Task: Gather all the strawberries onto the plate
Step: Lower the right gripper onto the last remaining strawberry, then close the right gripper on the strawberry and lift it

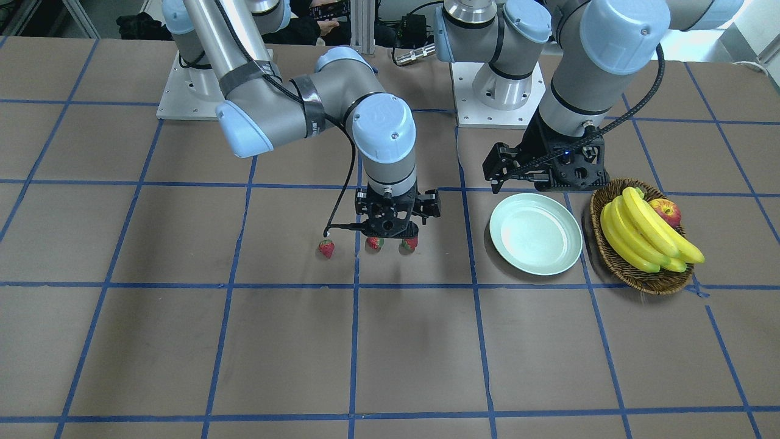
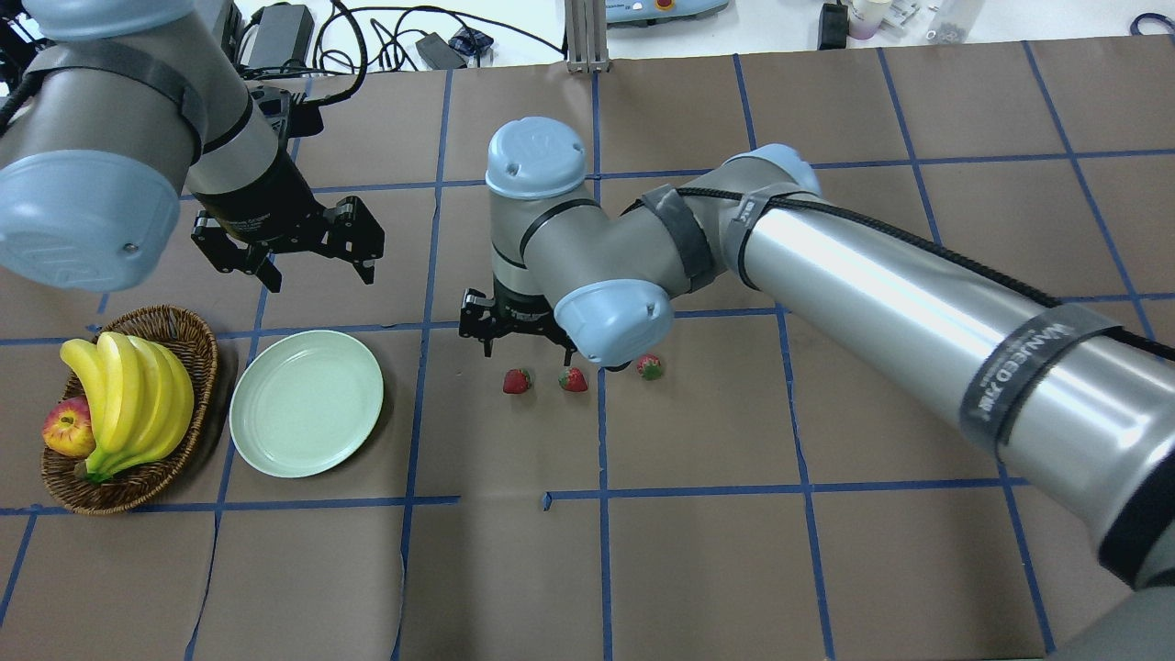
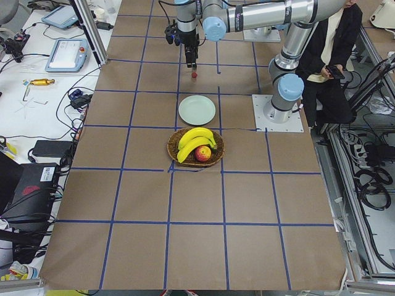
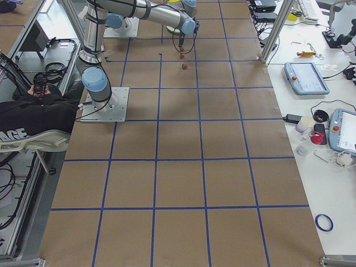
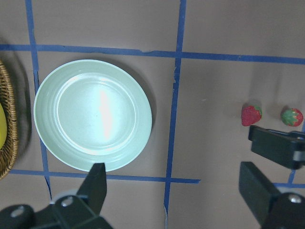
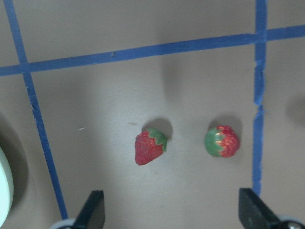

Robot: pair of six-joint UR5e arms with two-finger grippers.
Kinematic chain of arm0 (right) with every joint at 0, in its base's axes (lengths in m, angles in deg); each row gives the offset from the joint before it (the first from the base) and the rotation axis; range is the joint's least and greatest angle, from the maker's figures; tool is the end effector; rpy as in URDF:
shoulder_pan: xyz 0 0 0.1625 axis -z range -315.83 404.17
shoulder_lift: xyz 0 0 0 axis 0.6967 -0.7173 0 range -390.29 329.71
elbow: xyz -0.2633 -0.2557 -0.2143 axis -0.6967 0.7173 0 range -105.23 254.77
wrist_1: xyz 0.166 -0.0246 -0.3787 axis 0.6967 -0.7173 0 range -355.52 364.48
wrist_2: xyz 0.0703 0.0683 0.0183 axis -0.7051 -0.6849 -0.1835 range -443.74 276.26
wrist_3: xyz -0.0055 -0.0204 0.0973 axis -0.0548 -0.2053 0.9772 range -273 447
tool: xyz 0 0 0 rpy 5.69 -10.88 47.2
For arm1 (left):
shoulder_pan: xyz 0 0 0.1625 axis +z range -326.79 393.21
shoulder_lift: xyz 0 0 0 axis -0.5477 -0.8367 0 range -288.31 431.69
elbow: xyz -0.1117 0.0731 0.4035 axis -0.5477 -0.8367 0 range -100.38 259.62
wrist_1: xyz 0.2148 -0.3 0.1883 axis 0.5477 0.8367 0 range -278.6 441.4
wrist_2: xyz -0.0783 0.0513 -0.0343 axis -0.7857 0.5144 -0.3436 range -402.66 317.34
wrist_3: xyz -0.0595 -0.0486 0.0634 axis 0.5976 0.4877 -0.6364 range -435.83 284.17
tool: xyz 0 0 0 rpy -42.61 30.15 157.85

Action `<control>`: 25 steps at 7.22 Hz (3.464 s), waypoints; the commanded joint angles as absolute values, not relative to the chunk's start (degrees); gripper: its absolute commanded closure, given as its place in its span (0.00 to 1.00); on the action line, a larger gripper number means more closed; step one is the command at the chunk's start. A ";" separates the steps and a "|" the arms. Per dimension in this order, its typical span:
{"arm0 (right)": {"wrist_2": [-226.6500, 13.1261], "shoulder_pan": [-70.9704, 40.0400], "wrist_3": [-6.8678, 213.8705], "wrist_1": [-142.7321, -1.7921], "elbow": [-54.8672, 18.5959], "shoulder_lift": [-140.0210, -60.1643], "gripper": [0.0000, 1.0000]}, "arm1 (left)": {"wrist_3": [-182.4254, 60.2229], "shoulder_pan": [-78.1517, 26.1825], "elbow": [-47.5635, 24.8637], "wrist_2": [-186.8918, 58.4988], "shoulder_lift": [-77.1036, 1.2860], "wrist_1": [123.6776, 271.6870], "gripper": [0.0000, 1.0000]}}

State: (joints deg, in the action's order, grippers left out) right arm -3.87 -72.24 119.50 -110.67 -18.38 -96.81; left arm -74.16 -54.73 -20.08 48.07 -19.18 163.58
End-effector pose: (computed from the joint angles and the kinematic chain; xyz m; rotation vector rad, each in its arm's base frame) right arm 0.4094 -0.4856 0.2760 0.1626 2.9914 0.1643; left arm -0.1145 -0.4912 0.4113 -0.1014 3.1265 0.0749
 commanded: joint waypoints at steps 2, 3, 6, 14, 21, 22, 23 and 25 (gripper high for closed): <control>-1.56 -62.81 102.88 -105.56 -18.66 -99.28 0.00 | -74.34 -55.12 -20.05 48.13 -19.28 163.58 0.00; -1.39 -62.36 100.91 -105.47 -19.70 -99.02 0.00 | -74.08 -55.21 -20.22 47.95 -19.37 163.49 0.00; 3.53 -62.27 91.33 -106.17 -25.24 -96.83 0.00 | -74.34 -55.29 -20.22 48.04 -19.46 163.49 0.00; 3.62 -62.27 89.37 -109.24 -27.26 -93.22 0.10 | -74.25 -55.38 -20.66 48.04 -19.46 163.67 0.00; 3.71 -62.27 89.20 -110.29 -26.48 -92.51 1.00 | -74.25 -55.38 -21.10 48.04 -19.46 163.84 0.00; 3.71 -62.27 89.28 -111.26 -26.48 -92.69 1.00 | -74.25 -55.38 -21.28 48.04 -19.46 163.84 0.00; 3.80 -62.27 89.72 -111.27 -26.04 -93.21 1.00 | -74.25 -55.38 -21.28 48.04 -19.46 163.76 0.00; 3.89 -62.18 90.34 -110.48 -19.83 -93.48 1.00 | -74.34 -55.38 -21.19 48.04 -19.46 163.67 0.00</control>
State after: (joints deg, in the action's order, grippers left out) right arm 3.84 -62.22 90.04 -111.01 -23.28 -93.20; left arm -74.27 -55.38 -21.24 48.04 -19.45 163.75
